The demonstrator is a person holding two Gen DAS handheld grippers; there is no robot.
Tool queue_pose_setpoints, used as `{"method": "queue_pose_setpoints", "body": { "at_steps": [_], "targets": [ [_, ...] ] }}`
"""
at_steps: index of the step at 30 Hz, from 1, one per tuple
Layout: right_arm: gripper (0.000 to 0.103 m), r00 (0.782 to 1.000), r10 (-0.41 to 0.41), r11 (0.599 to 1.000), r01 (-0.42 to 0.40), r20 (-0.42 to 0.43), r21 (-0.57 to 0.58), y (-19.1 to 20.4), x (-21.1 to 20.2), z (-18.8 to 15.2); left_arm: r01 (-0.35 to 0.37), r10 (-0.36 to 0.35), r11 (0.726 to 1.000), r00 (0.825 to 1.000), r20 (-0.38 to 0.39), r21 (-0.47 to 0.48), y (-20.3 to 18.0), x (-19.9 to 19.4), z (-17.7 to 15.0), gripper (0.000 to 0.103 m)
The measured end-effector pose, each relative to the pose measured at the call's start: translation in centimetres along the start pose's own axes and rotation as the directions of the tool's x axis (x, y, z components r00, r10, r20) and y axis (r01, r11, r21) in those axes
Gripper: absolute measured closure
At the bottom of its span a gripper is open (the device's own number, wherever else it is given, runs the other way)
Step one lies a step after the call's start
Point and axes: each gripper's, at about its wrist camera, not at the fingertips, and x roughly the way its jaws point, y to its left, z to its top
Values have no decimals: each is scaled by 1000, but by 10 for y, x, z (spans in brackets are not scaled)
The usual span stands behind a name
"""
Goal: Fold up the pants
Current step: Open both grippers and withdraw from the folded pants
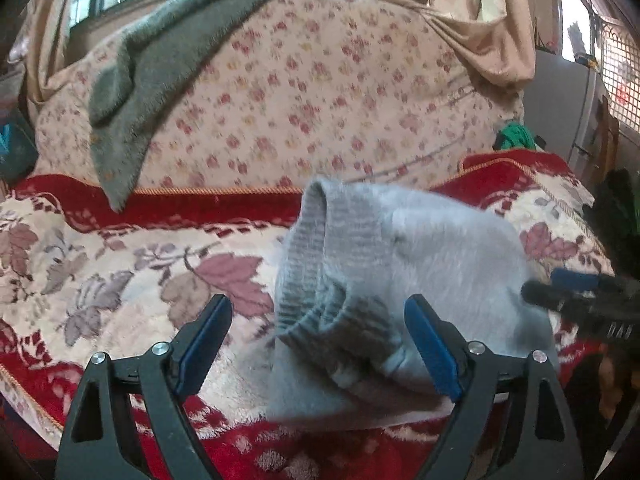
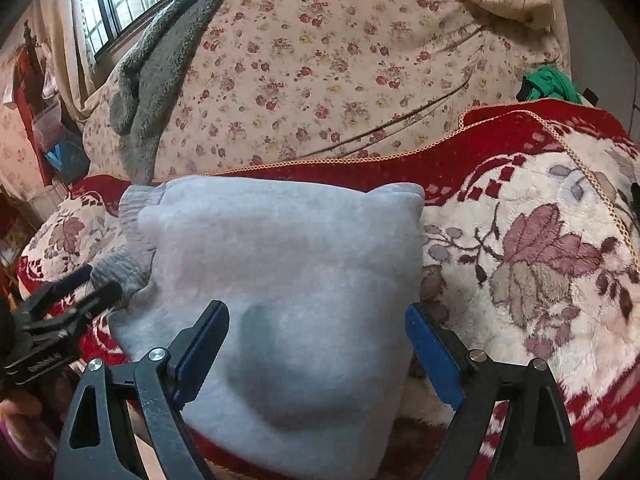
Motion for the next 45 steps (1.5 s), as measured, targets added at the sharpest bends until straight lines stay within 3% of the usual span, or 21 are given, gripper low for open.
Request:
{"method": "queue_pose_setpoints", "body": {
  "at_steps": [19,45],
  "targets": [
    [8,994,-55,998,51,91,47,10,-34,-10,-25,19,998,994,110,50,-52,-26,16,14],
    [8,995,-53,996,47,81,75,-2,-34,-11,-22,14,997,995,101,77,-65,-24,16,14]
  ]
}}
